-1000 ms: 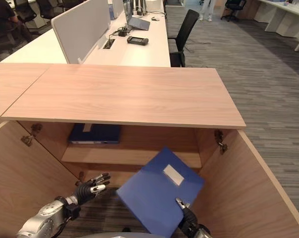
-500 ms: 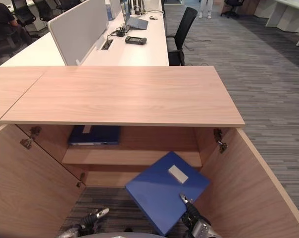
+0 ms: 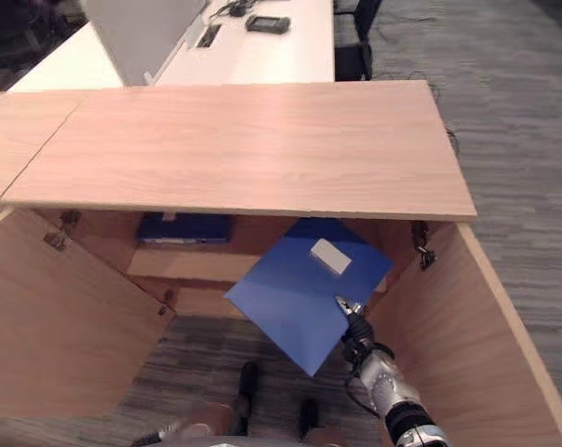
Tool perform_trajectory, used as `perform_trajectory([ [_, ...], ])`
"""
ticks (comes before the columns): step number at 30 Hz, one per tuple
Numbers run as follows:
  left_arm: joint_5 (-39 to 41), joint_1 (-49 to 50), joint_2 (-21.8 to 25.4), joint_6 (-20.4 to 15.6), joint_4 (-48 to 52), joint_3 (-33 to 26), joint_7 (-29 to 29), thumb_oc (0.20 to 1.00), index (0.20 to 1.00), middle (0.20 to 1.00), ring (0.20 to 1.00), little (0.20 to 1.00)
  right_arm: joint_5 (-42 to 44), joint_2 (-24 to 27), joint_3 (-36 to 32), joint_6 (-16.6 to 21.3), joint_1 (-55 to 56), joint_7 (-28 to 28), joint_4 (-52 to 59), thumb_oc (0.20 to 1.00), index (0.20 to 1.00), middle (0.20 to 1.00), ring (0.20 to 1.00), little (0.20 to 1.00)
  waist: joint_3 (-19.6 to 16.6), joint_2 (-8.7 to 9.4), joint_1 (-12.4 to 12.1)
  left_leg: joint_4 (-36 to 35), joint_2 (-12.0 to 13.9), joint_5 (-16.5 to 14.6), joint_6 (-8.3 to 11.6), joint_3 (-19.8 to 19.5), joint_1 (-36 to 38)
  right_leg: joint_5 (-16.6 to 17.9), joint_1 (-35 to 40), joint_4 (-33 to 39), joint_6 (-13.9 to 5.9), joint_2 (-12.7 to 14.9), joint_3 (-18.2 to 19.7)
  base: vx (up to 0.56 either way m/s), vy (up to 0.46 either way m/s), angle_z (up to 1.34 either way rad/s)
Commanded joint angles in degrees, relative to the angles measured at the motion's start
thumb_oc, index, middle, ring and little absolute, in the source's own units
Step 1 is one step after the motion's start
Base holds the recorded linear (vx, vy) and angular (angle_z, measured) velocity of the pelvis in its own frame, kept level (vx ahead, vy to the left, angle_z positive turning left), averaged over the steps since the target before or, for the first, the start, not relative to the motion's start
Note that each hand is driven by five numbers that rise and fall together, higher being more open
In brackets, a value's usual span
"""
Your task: Put the empty folder in the office cabinet
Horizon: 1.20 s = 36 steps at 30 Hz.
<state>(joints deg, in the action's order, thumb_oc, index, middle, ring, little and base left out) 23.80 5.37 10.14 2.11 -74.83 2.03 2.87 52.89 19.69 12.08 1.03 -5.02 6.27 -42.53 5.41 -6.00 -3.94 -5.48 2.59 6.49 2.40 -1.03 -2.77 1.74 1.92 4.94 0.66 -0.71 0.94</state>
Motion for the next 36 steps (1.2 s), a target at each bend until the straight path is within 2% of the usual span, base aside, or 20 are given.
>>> perform_trajectory([
  [1, -4.5, -2.3, 2.2, -0.9, -2.6, -1.2, -0.5, 1.000, 1.000, 1.000, 1.000, 1.000, 0.7, -1.9, -0.9, 2.7, -1.1, 1.8, 4.4, 0.200, 0.200, 0.200, 0.200, 0.200, -2.3, 4.54, -1.1, 2.7, -2.2, -2.9, 0.69, 1.0, -2.9, -3.4, 2.3, 0.1, -7.59, 4.5, -0.8, 0.07, 0.242, -0.41],
  [3, -6.8, -2.2, 2.4, -0.7, -4.3, -1.7, -1.3, 1.000, 1.000, 1.000, 1.000, 1.000, 0.2, -2.2, -1.2, 2.2, -1.7, 1.7, 3.2, 0.200, 0.200, 0.200, 0.200, 0.200, -2.4, 4.04, -1.2, 3.6, -2.7, -4.2, -0.06, 2.0, -2.8, -3.0, 2.1, 0.1, -8.60, 6.4, 0.3, 0.05, 0.277, -0.46],
  [5, -8.2, -1.4, 2.7, 0.3, -7.6, -4.7, -3.1, 1.000, 1.000, 1.000, 1.000, 1.000, 0.8, -4.4, -2.2, 1.1, -2.8, 1.4, 1.7, 0.200, 0.200, 0.200, 0.200, 0.200, -2.0, 3.68, -1.9, 4.9, -4.0, -6.4, -2.05, 5.3, -3.4, -0.7, -0.7, -2.3, -10.88, 11.1, 2.7, 0.03, 0.376, -0.67],
  [8, -8.6, -0.7, 2.8, 0.7, -8.6, -6.2, -3.3, 1.000, 1.000, 1.000, 1.000, 1.000, 0.4, -5.3, -1.9, 0.7, -2.5, 1.4, 2.2, 0.200, 0.200, 0.200, 0.200, 0.200, -1.1, 3.69, -2.4, 5.3, -3.9, -6.9, -2.64, 7.1, -3.8, 0.6, -3.8, -5.7, -11.67, 12.6, 3.3, -0.02, 0.156, -0.69],
  [10, -9.9, 0.2, 3.0, 1.0, -9.2, -6.5, -3.5, 1.000, 1.000, 1.000, 1.000, 1.000, -1.1, -6.0, -0.3, 0.3, -2.4, 1.5, 3.6, 0.200, 0.200, 0.200, 0.200, 0.200, 0.2, 4.33, -2.8, 6.0, -2.8, -7.6, -2.60, 9.0, -4.3, 2.7, -7.2, -7.1, -11.13, 13.0, 0.9, -0.04, 0.040, -0.49],
  [11, -10.3, 0.5, 3.2, 1.2, -9.2, -6.4, -3.4, 1.000, 1.000, 1.000, 1.000, 1.000, -1.5, -6.0, 0.4, 0.1, -2.1, 1.7, 4.8, 0.200, 0.200, 0.200, 0.200, 0.200, 0.6, 4.69, -2.6, 6.2, -2.6, -7.6, -2.60, 9.6, -4.4, 3.2, -8.5, -6.9, -10.54, 12.2, -0.6, -0.04, 0.017, -0.77],
  [12, -10.6, 0.3, 4.0, 1.2, -8.8, -5.7, -3.1, 1.000, 1.000, 1.000, 1.000, 1.000, -1.5, -5.4, 1.9, 0.2, -2.0, 1.9, 7.1, 0.200, 0.200, 0.200, 0.200, 0.200, 2.0, 5.46, -1.8, 6.7, -2.6, -8.1, -2.87, 9.6, -4.6, 3.6, -11.8, -6.6, -9.49, 9.1, -3.1, -0.02, 0.008, -0.84],
  [13, -10.6, 0.3, 3.9, 1.2, -8.9, -5.7, -3.1, 1.000, 1.000, 1.000, 1.000, 1.000, -1.5, -5.4, 2.0, 0.2, -2.0, 1.9, 7.1, 0.200, 0.200, 0.200, 0.200, 0.200, 2.0, 5.38, -1.6, 6.9, -2.6, -8.2, -2.86, 9.5, -4.7, 3.5, -11.7, -6.7, -9.47, 9.1, -3.2, -0.01, 0.010, -0.80],
  [15, -11.4, -0.6, 4.2, 0.9, -8.1, -4.1, -3.2, 1.000, 1.000, 1.000, 1.000, 1.000, -0.8, -4.7, 2.8, 1.0, -1.8, 1.7, 9.5, 0.200, 0.200, 0.200, 0.200, 0.200, 3.3, 6.17, -0.5, 8.2, -3.3, -9.2, -3.17, 8.5, -4.8, 3.2, -12.8, -5.9, -8.64, 6.5, -4.6, 0.05, -0.002, -0.17],
  [18, -12.1, -2.3, 4.0, -0.3, -5.9, -2.5, -4.3, 1.000, 1.000, 1.000, 1.000, 1.000, 1.0, -3.3, 2.9, 2.7, -1.9, 1.4, 12.2, 0.200, 0.200, 0.200, 0.200, 0.200, 4.4, 6.99, 0.1, 9.7, -4.1, -10.2, -3.18, 6.8, -6.3, 3.3, -12.9, -4.7, -8.05, 5.3, -2.5, 0.03, -0.038, 0.49],
  [22, -9.8, -4.7, 2.5, -1.3, -2.4, 1.1, -5.1, 1.000, 1.000, 1.000, 1.000, 1.000, 2.5, -2.5, 4.2, 4.8, -3.9, 0.2, 14.6, 0.200, 0.200, 0.200, 0.200, 0.200, 6.5, 7.22, 0.3, 13.3, -3.1, -10.8, -2.96, 6.4, -11.4, 3.4, -15.9, -6.1, -7.20, 5.5, -4.0, -0.07, -0.091, 0.21],
  [25, -4.7, -8.6, 0.5, -3.2, 3.7, 5.8, -6.5, 1.000, 1.000, 1.000, 1.000, 1.000, 3.9, -2.0, 5.8, 7.2, -7.2, -1.3, 17.0, 0.200, 0.200, 0.200, 0.200, 0.200, 8.6, 6.52, 0.7, 19.6, -3.2, -11.5, -3.28, 5.4, -20.3, 1.4, -23.2, -11.5, -5.88, 7.0, -4.9, -0.11, -0.053, 0.17],
  [26, -3.3, -9.3, -0.1, -3.5, 5.3, 7.0, -6.8, 1.000, 1.000, 1.000, 1.000, 1.000, 3.9, -1.9, 6.3, 7.7, -8.4, -1.8, 17.3, 0.200, 0.200, 0.200, 0.200, 0.200, 8.8, 5.89, 0.4, 21.4, -2.8, -13.9, -3.07, 4.9, -21.3, -0.7, -24.2, -13.3, -5.90, 6.7, -4.6, -0.01, -0.011, 0.26],
  [29, -1.2, -10.9, -0.8, -4.4, 11.9, 11.0, -7.5, 1.000, 1.000, 1.000, 1.000, 1.000, 4.3, -1.7, 6.8, 9.3, -11.5, -3.1, 19.1, 0.200, 0.200, 0.200, 0.200, 0.200, 9.5, 5.52, 0.0, 26.2, -2.9, -15.1, -3.41, 4.7, -26.6, -2.8, -29.2, -18.3, -5.01, 7.6, -4.6, -0.05, 0.008, 0.22],
  [33, 0.9, -10.8, 0.9, -5.0, 24.2, 14.8, -8.0, 1.000, 1.000, 1.000, 1.000, 1.000, 3.5, -1.7, 5.6, 12.8, -16.2, -6.2, 23.4, 0.200, 0.200, 0.200, 0.200, 0.200, 10.1, 4.61, -1.3, 35.5, -3.3, -17.9, -4.17, 4.4, -35.1, -6.4, -36.8, -27.2, -3.52, 9.1, -4.4, -0.07, -0.004, 0.16],
  [35, 1.7, -10.5, 1.5, -4.9, 26.5, 15.1, -8.0, 1.000, 1.000, 1.000, 1.000, 1.000, 3.1, -1.6, 5.2, 13.5, -17.1, -6.9, 24.5, 0.200, 0.200, 0.200, 0.200, 0.200, 9.9, 4.46, -1.7, 37.8, -3.6, -18.7, -4.35, 4.3, -37.3, -7.4, -38.9, -29.5, -3.10, 9.3, -4.4, -0.03, 0.006, 0.21],
  [36, 2.9, -10.1, 2.2, -4.8, 30.6, 15.0, -8.0, 1.000, 1.000, 1.000, 1.000, 1.000, 2.2, -1.5, 4.3, 14.6, -18.2, -8.3, 27.1, 0.200, 0.200, 0.200, 0.200, 0.200, 10.1, 4.12, -2.3, 40.9, -3.9, -19.5, -4.61, 4.2, -39.9, -9.3, -41.6, -33.5, -2.15, 9.9, -4.3, -0.02, -0.009, 0.18],
])
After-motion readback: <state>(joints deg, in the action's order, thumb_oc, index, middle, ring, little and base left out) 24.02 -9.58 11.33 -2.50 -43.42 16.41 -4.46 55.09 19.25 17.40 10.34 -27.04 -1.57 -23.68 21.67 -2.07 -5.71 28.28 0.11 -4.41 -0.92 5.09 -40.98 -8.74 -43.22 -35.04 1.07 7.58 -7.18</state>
